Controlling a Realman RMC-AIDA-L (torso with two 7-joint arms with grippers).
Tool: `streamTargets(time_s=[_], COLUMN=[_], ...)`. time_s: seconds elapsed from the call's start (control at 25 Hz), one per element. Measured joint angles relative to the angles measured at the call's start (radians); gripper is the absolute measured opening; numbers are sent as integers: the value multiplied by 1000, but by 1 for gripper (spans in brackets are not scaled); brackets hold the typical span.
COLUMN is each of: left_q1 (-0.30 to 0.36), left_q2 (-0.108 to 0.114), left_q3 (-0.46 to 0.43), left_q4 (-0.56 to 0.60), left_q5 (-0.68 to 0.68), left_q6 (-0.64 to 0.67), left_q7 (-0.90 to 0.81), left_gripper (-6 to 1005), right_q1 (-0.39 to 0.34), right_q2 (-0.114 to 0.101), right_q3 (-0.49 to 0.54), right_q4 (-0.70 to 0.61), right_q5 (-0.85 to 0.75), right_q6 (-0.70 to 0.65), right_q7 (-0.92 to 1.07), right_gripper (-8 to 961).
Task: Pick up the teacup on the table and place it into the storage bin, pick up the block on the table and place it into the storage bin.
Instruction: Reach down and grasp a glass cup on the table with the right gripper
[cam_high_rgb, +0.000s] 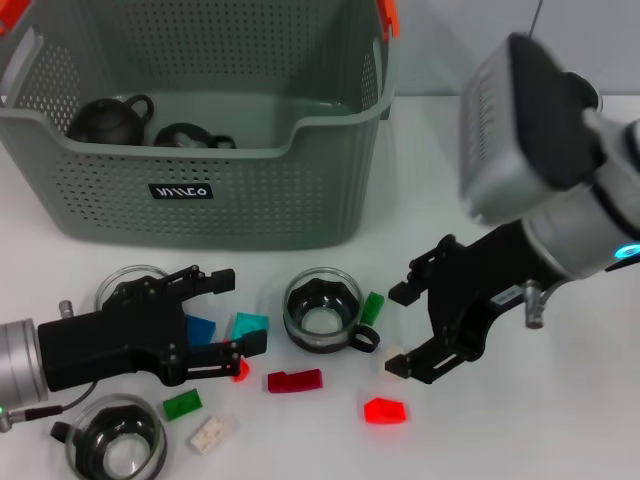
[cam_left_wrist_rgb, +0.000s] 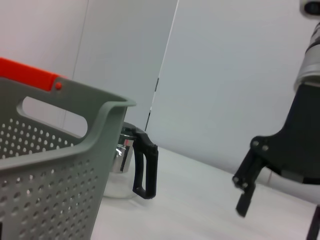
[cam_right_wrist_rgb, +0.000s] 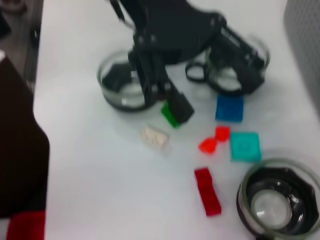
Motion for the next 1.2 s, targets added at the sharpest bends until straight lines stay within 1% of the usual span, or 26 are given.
streamTargets(time_s=[0.2,0.6,0.8,0.92,1.2], left_q1=[1,1,3,3,2], left_q2=[0,1,-1,-2,-4], left_q3=[2,-2,-4,-4,-4], left_q4=[1,-3,-5,-7,-8], left_q5=[17,21,21,21,19], left_q6=[-2,-3,-3,-3,-4], left_q7=[9,10,10,10,10], left_gripper=[864,862,861,861,859], right_q1=[38,179,240,253,256], right_q2=[1,3,7,9,13], right_q3=[-86,-265,-341,-383,-465], right_q4=[70,308,427,454,469], right_q5=[-26,-29,-30,-30,-24], right_q6=[96,342,438,482,552], right_q7=[-26,-34,-33,-31,-23], right_gripper=[809,809,807,806,802])
